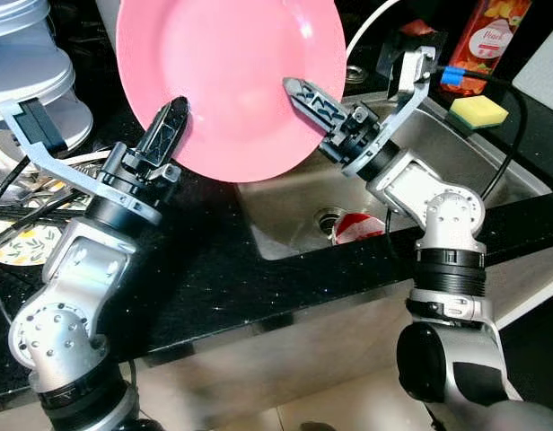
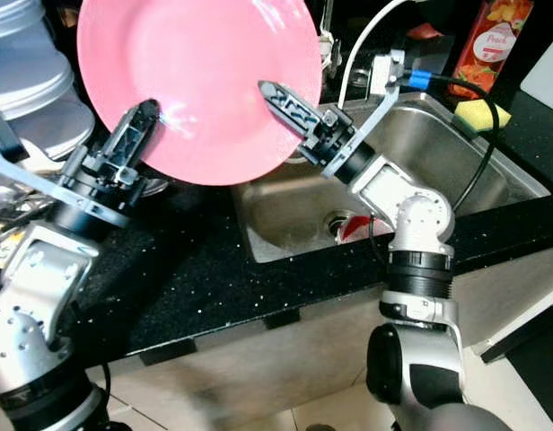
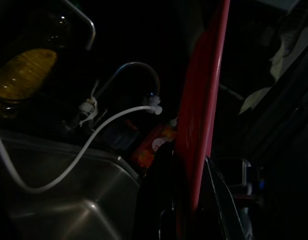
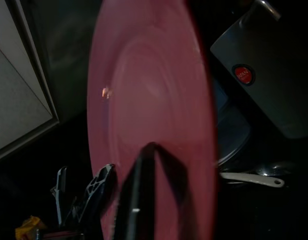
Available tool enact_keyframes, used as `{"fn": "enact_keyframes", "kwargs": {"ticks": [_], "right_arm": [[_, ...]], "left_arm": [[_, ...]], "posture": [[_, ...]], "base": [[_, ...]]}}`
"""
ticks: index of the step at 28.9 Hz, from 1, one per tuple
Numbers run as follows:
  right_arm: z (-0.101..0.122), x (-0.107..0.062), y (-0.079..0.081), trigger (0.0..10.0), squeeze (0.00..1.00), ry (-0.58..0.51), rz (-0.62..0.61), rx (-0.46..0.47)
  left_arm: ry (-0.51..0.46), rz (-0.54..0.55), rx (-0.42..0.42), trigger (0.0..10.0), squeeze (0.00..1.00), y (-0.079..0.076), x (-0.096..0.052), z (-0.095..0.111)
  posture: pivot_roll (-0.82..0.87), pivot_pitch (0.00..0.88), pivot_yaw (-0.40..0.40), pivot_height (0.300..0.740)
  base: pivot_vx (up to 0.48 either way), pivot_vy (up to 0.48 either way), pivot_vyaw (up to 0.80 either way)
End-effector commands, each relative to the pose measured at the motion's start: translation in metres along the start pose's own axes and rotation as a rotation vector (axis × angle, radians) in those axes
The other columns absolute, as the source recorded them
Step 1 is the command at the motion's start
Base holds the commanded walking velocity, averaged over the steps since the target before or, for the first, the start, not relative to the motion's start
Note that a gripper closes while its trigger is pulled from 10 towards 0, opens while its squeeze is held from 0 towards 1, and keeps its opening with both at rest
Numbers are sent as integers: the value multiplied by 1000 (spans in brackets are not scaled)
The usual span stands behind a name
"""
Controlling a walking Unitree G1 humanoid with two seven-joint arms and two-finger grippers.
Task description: Kitchen organization
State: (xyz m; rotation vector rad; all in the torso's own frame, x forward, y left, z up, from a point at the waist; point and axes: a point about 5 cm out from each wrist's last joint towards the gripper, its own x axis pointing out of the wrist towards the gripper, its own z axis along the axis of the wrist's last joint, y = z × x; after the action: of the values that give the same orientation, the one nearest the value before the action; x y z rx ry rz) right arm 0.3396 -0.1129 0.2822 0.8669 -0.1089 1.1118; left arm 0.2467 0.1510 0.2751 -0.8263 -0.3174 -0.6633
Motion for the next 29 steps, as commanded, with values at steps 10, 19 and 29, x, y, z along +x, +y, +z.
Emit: {"fn": "enact_keyframes", "kwargs": {"ticks": [10,19,29], "right_arm": [[-3,-2,4,0,0,3,10,17],[9,-3,-8,0,0,-85,-101,-16],[57,-25,-53,0,0,-321,-521,-75]], "left_arm": [[54,-14,109,10000,1000,-5,2,-6],[19,73,9,10000,0,8,-2,-3],[-11,323,36,10000,0,37,-14,0]], "posture": [[-16,19,-14,740],[-16,21,-10,740],[-13,14,-18,740]], "base": [[0,0,0],[0,0,0],[0,0,0]]}}
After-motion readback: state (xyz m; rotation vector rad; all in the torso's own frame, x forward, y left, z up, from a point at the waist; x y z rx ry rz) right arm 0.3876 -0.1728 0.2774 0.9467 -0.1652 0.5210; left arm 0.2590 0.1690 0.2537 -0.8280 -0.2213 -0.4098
